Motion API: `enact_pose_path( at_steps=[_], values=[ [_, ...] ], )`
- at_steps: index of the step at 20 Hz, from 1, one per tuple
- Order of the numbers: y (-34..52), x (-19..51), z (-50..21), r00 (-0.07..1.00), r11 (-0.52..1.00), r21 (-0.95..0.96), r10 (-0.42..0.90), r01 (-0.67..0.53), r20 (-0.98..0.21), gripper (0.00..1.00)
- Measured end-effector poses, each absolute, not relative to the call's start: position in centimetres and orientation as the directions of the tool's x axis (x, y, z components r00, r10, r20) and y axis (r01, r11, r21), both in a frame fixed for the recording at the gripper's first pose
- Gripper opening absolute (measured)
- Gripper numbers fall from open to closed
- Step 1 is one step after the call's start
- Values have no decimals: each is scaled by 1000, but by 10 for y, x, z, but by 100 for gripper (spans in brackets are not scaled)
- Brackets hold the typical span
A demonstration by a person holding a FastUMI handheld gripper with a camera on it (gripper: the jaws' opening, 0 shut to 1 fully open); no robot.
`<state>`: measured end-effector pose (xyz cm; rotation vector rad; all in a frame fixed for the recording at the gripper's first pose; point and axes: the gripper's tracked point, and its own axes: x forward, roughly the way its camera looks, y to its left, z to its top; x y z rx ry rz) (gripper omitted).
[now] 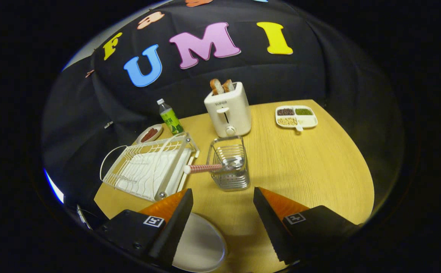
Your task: Take the plate from the dish rack, then take the spoon from the basket and place it into the plate.
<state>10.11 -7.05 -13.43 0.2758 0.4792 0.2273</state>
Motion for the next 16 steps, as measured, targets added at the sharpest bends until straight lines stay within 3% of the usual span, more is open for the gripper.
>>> enact_pose_path(
  at_steps=[6,16],
  values=[
    [-35,134,-85,906,934,260,317,-247,-279,98],
    [-27,195,-132,936,969,157,227,-190,-270,99]
  ],
)
